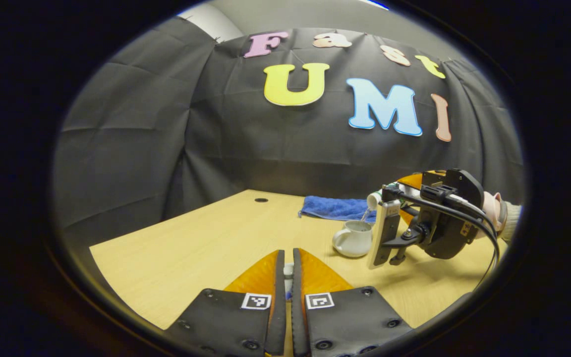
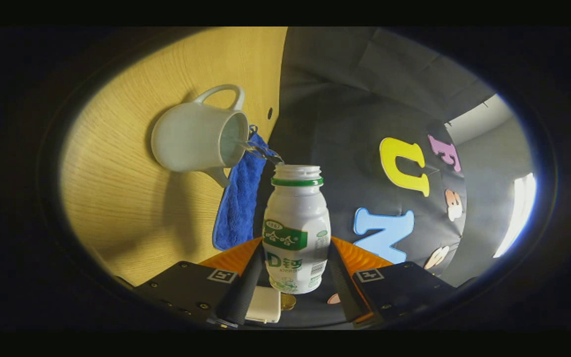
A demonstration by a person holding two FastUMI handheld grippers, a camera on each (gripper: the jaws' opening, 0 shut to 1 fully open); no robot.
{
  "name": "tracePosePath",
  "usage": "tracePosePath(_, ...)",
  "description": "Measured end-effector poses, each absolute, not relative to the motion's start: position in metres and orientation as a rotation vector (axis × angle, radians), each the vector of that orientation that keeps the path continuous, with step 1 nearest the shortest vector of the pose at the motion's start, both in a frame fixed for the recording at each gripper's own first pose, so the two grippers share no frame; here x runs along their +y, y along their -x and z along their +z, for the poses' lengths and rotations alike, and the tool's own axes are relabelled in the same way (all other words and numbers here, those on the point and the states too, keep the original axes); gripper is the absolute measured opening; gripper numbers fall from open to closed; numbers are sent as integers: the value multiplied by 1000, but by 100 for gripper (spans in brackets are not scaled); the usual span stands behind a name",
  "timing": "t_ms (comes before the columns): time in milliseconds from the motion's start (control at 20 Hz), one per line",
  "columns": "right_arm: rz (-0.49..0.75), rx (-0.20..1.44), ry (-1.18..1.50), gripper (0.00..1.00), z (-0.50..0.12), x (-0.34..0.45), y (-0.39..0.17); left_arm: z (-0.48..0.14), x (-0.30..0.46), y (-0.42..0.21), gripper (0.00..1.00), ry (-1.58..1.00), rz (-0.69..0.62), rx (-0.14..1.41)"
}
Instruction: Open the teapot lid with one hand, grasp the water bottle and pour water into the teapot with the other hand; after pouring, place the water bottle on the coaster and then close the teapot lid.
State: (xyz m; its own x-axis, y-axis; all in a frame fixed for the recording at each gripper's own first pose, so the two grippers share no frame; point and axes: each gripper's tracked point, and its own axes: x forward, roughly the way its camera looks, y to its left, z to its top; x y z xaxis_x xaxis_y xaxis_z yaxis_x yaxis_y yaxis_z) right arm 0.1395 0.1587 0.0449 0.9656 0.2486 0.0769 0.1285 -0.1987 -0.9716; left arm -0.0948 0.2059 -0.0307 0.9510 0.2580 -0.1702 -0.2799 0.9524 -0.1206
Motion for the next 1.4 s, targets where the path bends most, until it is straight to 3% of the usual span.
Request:
tracePosePath(300, 119, -292, 1802, 72, 47, 160, -139, -28, 203, 92, 11, 143, 272, 148)
tracePosePath(400, 118, -298, 1814, 72, 49, 159, -139, -29, 203, 91, 15, 141, 270, 150)
tracePosePath(500, 115, -304, 1822, 72, 50, 159, -139, -28, 204, 91, 12, 138, 273, 147)
tracePosePath(700, 120, -306, 1830, 72, 50, 160, -140, -27, 203, 91, 15, 139, 275, 149)
tracePosePath(800, 123, -308, 1835, 72, 51, 160, -141, -27, 205, 94, 12, 133, 282, 151)
tracePosePath(850, 123, -310, 1841, 72, 52, 160, -140, -27, 204, 94, 15, 134, 283, 152)
tracePosePath(900, 122, -313, 1846, 72, 52, 160, -140, -28, 204, 95, 11, 137, 283, 153)
tracePosePath(1150, 117, -327, 1873, 72, 55, 160, -142, -28, 204, 94, 11, 134, 283, 158)
tracePosePath(1400, 120, -344, 1893, 72, 57, 159, -142, -29, 205, 94, 15, 133, 284, 162)
